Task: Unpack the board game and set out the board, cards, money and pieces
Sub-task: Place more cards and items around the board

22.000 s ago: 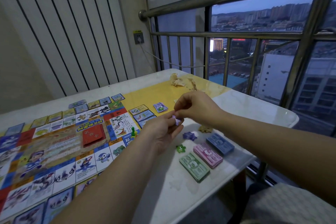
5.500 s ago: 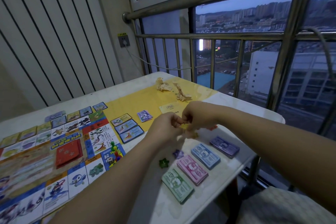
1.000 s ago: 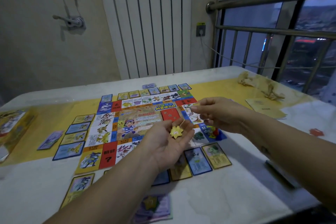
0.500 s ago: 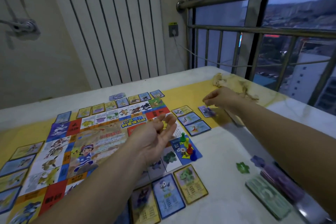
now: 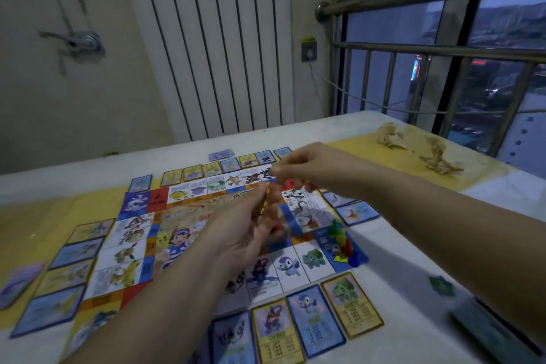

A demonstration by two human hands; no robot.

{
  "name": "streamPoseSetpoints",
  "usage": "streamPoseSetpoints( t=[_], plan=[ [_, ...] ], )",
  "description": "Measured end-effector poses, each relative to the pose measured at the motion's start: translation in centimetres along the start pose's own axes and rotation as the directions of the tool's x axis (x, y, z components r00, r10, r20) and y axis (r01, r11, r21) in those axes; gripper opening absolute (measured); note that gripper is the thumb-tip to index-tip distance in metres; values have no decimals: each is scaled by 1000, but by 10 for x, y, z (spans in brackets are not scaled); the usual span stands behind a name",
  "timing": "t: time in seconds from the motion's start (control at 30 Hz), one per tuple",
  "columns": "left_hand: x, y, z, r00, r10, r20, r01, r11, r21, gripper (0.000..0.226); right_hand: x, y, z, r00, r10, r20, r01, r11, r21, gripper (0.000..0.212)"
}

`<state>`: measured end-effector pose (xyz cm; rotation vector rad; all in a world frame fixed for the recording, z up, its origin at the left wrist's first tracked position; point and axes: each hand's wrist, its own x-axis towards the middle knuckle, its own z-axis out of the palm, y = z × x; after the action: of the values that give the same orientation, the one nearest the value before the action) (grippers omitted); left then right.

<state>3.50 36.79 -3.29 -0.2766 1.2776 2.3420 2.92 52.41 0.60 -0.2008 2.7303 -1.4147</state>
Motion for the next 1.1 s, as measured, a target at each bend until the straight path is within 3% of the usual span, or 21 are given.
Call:
streamPoseSetpoints(
  t=[0.07, 0.13, 0.27, 0.5, 0.6, 0.67, 0.8, 1.0, 1.1],
  plan=[
    [-10, 7, -12, 1000, 11, -19, -11, 1000, -26, 16, 2, -16, 25, 995, -43, 92, 45, 999, -24, 25],
    [-19, 18, -26, 999, 16, -38, -20, 993, -113, 15, 9, -27, 45, 993, -73, 94, 76, 997, -19, 21],
    [-30, 33, -54, 999, -17, -44, 7, 975, -221, 17, 30, -41, 74, 980, -8, 196, 5, 1000, 15, 19],
    [-13, 62, -91, 995, 8, -100, -50, 904, -426, 22, 83, -50, 108, 955, -37, 295, -27, 977, 211, 7],
    [-3, 74, -105, 987, 20, -159, -104, 837, -537, 15, 122, -45, 107, 992, 17, 124, -56, 945, 321, 7],
    [3, 84, -116, 983, 42, -180, -141, 801, -582, 12, 151, -37, 102, 996, 76, -35, -68, 981, 181, 5],
    [17, 98, -139, 983, 94, -159, -172, 779, -603, 30, 213, -20, 99, 964, 92, -250, -106, 993, -45, 19],
    [22, 104, -148, 977, 151, -152, -207, 846, -491, 34, 284, 5, 101, 905, 184, -383, -268, 947, -177, 31],
    [21, 104, -147, 974, 178, -140, -222, 869, -441, 31, 274, -1, 105, 922, 131, -364, -219, 952, -213, 32]
  ],
)
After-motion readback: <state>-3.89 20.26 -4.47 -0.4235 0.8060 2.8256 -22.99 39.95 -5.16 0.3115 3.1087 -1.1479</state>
